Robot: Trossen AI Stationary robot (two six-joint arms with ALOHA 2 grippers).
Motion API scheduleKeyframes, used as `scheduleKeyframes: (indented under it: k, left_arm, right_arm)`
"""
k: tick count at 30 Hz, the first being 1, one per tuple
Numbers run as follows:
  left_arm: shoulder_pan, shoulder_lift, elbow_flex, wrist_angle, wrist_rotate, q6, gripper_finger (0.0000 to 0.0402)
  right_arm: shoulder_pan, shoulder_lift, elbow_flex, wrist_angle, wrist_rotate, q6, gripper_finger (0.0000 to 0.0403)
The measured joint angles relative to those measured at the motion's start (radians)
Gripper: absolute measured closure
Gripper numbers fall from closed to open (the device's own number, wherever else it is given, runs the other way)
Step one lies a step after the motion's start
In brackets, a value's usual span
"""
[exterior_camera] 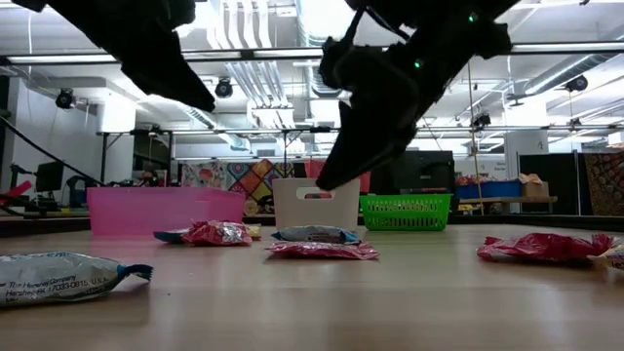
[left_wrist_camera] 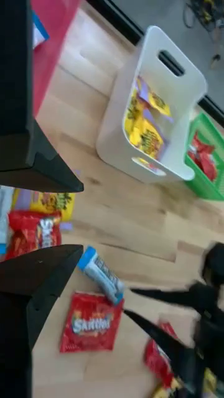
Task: Sort candy
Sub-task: Put the white chocolate into the pink bin
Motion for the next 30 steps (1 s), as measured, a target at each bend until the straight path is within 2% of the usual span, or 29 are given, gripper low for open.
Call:
scheduleKeyframes:
  k: [7, 13, 21, 30]
  left_arm:
    - [-0.047, 0.002, 0.0, 0.04, -0.007, 0.0, 0.0272]
    - [-0.05, 0.002, 0.0, 0.083, -0.007, 0.0, 0.0272]
    - [-0.051, 0.021, -0.001, 0.129, -0.007, 0.0, 0.0272]
    - [-0.053, 0.118, -0.002, 0.171, -0.006, 0.0, 0.0272]
  right_arm:
    - [0.0, 0.078, 0.003, 0.021, 0.006, 0.052, 0.0307]
    - [0.0, 0.135, 0.011, 0.027, 0.076, 0.093, 0.0307]
    - [-0.005, 0.149, 0.013, 0.026, 0.082, 0.107, 0.0307]
    - [-0.018, 0.149, 0.012, 0.046, 0.083, 0.107, 0.0307]
